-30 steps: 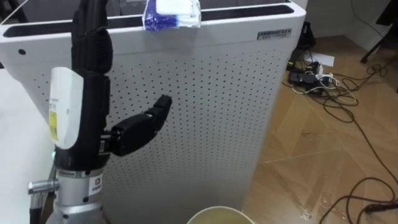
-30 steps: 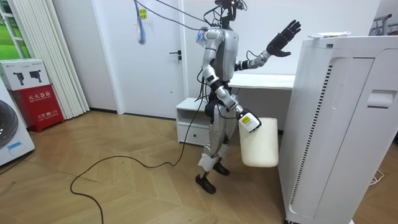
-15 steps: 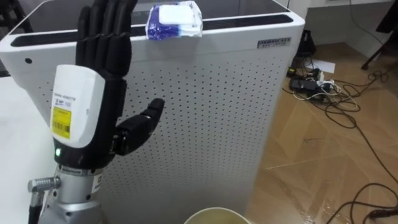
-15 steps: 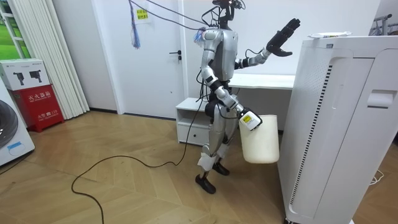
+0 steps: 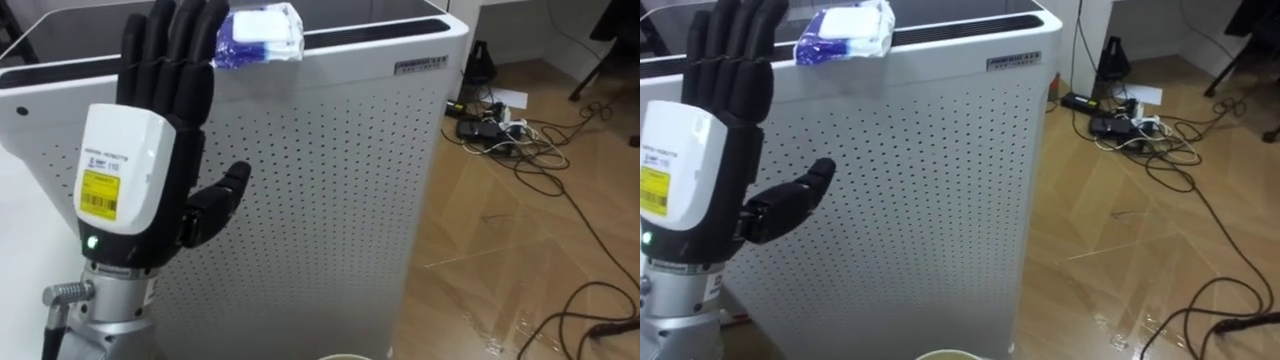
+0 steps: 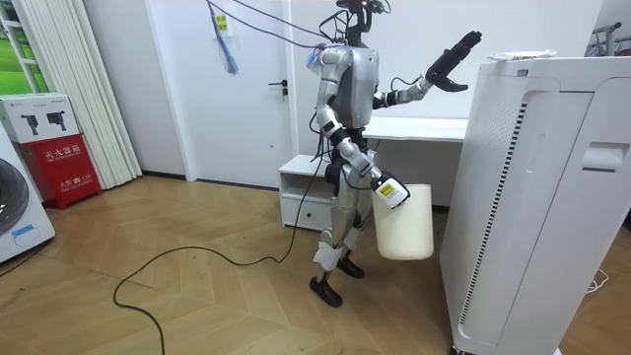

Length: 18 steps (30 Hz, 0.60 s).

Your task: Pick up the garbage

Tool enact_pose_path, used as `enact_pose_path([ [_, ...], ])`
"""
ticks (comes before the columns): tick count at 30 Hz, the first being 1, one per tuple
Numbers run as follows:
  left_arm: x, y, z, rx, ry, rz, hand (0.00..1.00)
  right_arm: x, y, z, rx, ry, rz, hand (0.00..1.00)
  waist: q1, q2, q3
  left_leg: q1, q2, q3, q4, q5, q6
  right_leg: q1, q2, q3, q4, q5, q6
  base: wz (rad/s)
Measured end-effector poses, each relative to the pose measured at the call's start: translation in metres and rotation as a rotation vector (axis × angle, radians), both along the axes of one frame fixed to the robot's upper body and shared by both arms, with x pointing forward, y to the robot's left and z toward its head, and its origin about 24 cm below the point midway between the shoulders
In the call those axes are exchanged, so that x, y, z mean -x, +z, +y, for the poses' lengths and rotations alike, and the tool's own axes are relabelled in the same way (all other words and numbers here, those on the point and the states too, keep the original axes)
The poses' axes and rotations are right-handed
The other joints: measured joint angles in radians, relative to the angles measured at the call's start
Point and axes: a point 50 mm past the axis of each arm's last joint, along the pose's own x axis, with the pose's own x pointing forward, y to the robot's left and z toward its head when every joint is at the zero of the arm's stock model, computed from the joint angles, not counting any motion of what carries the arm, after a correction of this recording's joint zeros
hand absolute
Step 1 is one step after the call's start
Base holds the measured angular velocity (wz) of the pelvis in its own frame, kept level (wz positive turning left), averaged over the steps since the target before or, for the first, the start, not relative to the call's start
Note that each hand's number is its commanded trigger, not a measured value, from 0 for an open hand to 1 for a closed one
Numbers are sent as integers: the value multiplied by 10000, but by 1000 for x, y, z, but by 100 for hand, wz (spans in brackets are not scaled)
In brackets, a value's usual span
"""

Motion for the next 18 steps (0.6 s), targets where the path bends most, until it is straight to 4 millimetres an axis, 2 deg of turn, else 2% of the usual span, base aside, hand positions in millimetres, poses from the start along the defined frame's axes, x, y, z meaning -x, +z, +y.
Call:
enact_pose_path([
  [10,-19,6,-10,78,-183,19,0,1,-1,0,11,-67,165,100,-225,52,49,99,29,85,-197,38,-28,-24,29,155,-21,3,-4,-3],
  [18,-32,6,1,-360,75,411,0,1,-1,-1,72,-128,131,100,-240,165,120,119,75,236,-286,38,-29,-93,68,366,-37,5,-8,-5],
])
